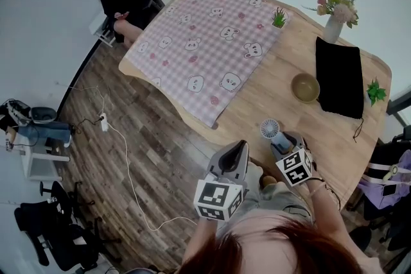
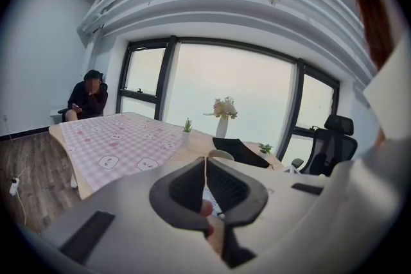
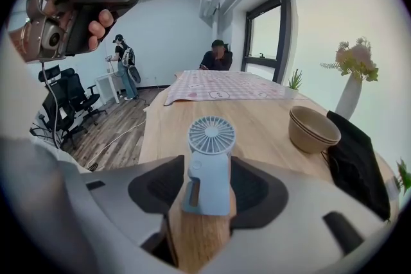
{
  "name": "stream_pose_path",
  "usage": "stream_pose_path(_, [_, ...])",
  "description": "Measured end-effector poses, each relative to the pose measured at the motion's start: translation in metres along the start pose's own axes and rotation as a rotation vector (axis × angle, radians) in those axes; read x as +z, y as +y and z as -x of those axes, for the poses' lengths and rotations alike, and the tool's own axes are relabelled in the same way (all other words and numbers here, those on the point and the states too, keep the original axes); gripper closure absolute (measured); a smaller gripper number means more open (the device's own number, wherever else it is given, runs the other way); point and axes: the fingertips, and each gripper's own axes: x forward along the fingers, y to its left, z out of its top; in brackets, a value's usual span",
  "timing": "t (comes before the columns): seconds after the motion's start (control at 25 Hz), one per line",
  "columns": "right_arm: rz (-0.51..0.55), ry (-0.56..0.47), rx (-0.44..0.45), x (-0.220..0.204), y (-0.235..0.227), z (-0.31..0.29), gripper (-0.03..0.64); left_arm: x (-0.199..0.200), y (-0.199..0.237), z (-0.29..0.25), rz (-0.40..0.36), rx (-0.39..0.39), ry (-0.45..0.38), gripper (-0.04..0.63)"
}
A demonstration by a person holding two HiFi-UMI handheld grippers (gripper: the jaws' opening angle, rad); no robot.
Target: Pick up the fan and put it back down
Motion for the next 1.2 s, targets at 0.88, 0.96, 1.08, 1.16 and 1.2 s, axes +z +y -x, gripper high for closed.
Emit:
stream_pose_path(0.88, [-0.058,0.095,0.036,-0.013,0.002,-0.024,0.387,-0.001,0.011,-0.001,0.011,0.002,0.009,0.581])
stream_pose_path(0.96, [-0.067,0.102,0.04,-0.013,0.001,-0.024,0.394,0.0,0.011,-0.001,0.01,0.002,0.007,0.581])
stream_pose_path(1.08, [-0.08,0.109,0.034,-0.013,0.0,-0.025,0.399,0.0,0.009,-0.002,0.01,0.004,0.005,0.581])
stream_pose_path(1.16, [-0.081,0.103,0.034,-0.014,0.0,-0.025,0.4,-0.001,0.007,-0.002,0.011,0.006,0.004,0.581])
stream_pose_path(1.2, [-0.078,0.096,0.036,-0.015,-0.001,-0.025,0.4,-0.001,0.006,-0.002,0.01,0.008,0.003,0.581])
